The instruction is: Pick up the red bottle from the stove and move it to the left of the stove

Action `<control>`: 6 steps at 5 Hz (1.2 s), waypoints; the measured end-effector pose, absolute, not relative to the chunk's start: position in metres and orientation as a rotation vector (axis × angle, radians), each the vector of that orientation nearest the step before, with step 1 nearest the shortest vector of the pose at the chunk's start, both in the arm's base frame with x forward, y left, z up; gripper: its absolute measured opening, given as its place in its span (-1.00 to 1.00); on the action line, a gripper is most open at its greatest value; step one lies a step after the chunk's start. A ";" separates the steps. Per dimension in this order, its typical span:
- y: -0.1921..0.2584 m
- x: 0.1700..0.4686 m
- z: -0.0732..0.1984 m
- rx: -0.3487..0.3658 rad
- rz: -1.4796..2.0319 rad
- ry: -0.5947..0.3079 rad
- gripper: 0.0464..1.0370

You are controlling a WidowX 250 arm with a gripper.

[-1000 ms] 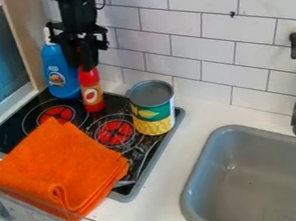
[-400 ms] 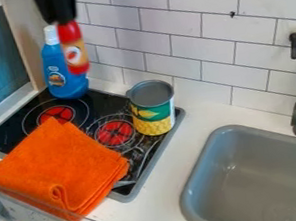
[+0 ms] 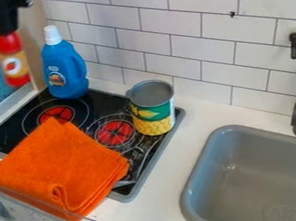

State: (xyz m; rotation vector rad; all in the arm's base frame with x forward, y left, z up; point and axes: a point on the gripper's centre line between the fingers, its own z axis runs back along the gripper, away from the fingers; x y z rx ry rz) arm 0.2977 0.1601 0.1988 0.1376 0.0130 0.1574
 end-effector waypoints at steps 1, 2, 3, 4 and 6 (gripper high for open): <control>0.184 0.277 0.180 0.194 0.203 0.080 -0.38; 0.202 0.256 0.166 0.179 0.249 0.121 -0.38; 0.209 0.249 0.160 0.147 0.249 0.115 -0.38; 0.206 0.245 0.151 0.110 0.233 0.119 -0.38; 0.213 0.230 0.133 0.095 0.234 0.140 -0.38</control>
